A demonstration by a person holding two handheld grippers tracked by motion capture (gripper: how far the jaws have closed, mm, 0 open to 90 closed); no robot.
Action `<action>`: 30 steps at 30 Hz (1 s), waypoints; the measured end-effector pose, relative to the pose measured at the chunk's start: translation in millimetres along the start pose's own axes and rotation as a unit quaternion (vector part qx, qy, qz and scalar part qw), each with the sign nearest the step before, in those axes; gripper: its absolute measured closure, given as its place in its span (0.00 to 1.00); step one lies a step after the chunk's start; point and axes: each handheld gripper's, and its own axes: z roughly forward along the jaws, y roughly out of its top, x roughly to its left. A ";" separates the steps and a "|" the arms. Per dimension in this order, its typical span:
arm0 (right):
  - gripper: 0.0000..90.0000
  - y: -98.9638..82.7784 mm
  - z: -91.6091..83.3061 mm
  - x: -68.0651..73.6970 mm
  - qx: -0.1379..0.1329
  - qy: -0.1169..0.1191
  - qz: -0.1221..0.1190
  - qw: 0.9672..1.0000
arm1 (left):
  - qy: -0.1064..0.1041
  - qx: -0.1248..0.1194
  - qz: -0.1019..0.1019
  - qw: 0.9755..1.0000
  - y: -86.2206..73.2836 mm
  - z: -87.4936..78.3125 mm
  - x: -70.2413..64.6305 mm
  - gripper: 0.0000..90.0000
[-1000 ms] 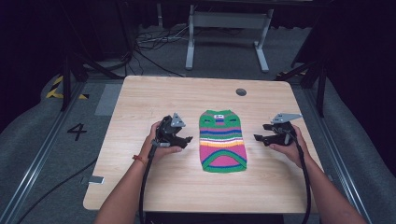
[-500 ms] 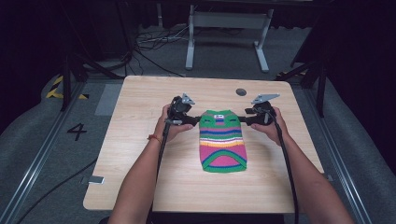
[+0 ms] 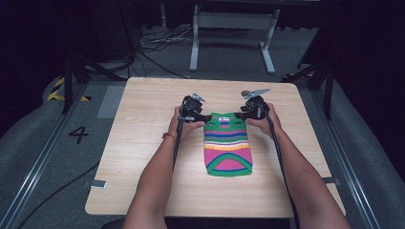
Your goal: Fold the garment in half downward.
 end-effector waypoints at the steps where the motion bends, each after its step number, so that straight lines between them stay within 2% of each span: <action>1: 0.58 -0.3 2.5 -0.3 0.003 0.000 0.001 1.000 | 0.002 0.007 0.001 1.000 0.5 2.4 0.5 0.45; 5: 0.59 -2.5 9.2 -0.6 0.011 -0.004 0.003 1.000 | 0.007 0.007 0.000 1.000 -0.1 7.5 2.4 0.49; 7: 0.63 -4.9 14.0 -2.7 0.021 -0.010 0.003 1.000 | 0.018 0.018 0.002 1.000 -2.5 12.6 5.0 0.51; 9: 0.63 -5.3 15.2 -2.9 0.022 -0.014 0.002 1.000 | 0.015 0.021 0.000 1.000 -3.5 14.8 6.2 0.51; 12: 0.62 -5.5 17.2 -2.2 0.024 -0.012 0.002 1.000 | 0.014 0.014 -0.005 1.000 -3.9 18.2 4.8 0.51; 16: 0.62 -6.7 20.8 -2.8 0.021 -0.013 0.001 1.000 | 0.017 0.014 -0.001 1.000 -2.2 21.1 3.2 0.54; 21: 0.70 -9.7 22.3 -6.0 0.017 0.010 0.019 1.000 | 0.006 0.013 0.010 1.000 -2.3 21.5 1.4 0.66; 23: 0.77 -10.2 21.9 -6.7 0.019 0.022 0.026 0.999 | -0.009 0.014 0.015 1.000 -2.3 22.0 -0.2 0.79; 25: 0.82 -10.0 21.0 -5.3 0.023 0.026 0.028 0.999 | -0.008 0.019 0.021 1.000 -0.5 22.2 -3.3 0.86; 27: 0.87 -10.1 19.5 -2.5 0.024 0.022 0.020 0.999 | 0.003 0.021 0.032 0.999 1.5 22.0 -7.8 0.91; 28: 0.89 -10.4 18.7 -0.4 0.020 0.019 0.018 0.999 | 0.003 0.021 0.032 0.999 1.5 22.0 -7.8 0.93; 30: 0.92 -11.7 16.5 3.0 0.017 0.017 0.010 1.000 | 0.015 0.020 0.049 0.998 3.8 20.0 -11.7 0.94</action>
